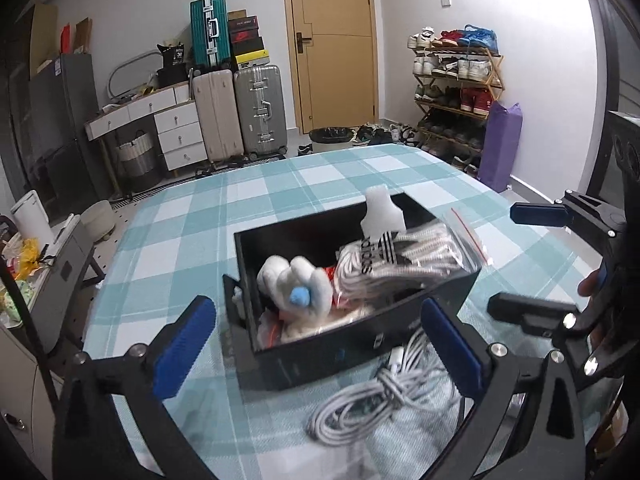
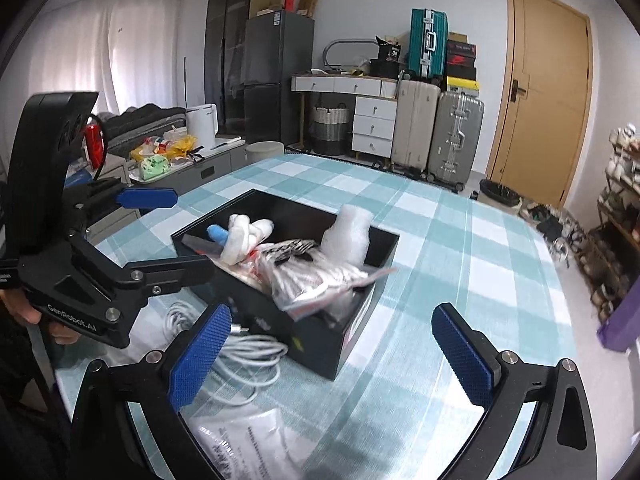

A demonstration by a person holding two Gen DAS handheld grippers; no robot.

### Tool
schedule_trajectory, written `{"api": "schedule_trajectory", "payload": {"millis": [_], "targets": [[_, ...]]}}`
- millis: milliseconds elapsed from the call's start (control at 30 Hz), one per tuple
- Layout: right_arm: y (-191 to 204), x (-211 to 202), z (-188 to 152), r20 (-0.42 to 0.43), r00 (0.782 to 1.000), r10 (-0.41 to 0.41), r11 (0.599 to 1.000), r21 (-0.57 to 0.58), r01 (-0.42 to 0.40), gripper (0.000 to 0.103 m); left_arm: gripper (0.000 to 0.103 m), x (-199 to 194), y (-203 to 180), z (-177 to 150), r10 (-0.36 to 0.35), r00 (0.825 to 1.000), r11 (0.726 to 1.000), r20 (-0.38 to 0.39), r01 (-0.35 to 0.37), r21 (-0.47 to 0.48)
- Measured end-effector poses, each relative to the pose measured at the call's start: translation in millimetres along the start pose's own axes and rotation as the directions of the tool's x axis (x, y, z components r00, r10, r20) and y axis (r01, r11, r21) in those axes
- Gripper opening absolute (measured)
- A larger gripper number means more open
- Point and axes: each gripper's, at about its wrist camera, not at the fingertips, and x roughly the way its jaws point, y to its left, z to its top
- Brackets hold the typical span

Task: Organize soft objects
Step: 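Move both grippers toward the white cable coil and medicine pouch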

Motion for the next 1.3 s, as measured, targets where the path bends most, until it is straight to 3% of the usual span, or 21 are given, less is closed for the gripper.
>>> {"api": "schedule_trajectory", "payload": {"millis": [533,900,1300], "targets": [[6,-14,-31,-0.075,0.996,0.042,0.997,0.064,-0.037,0.102,0.103,-17,7,-29,0.007,1.0,0.999,-0.013,-0.008,-0.035],[15,-16,-50,-0.173,0.984,0.051,0.995,0.094,-0.035,0.102,0.103,1,1,-44,0.021,0.995,1.0,-0.098,-0.022,-0.009],[29,-20,-60,-0.23,0.97,0.077,0.995,0.083,-0.059,0.102,0.103,10,-5,-51,0.024,0.991,1.0,-0.135,-0.022,0.018]]}}
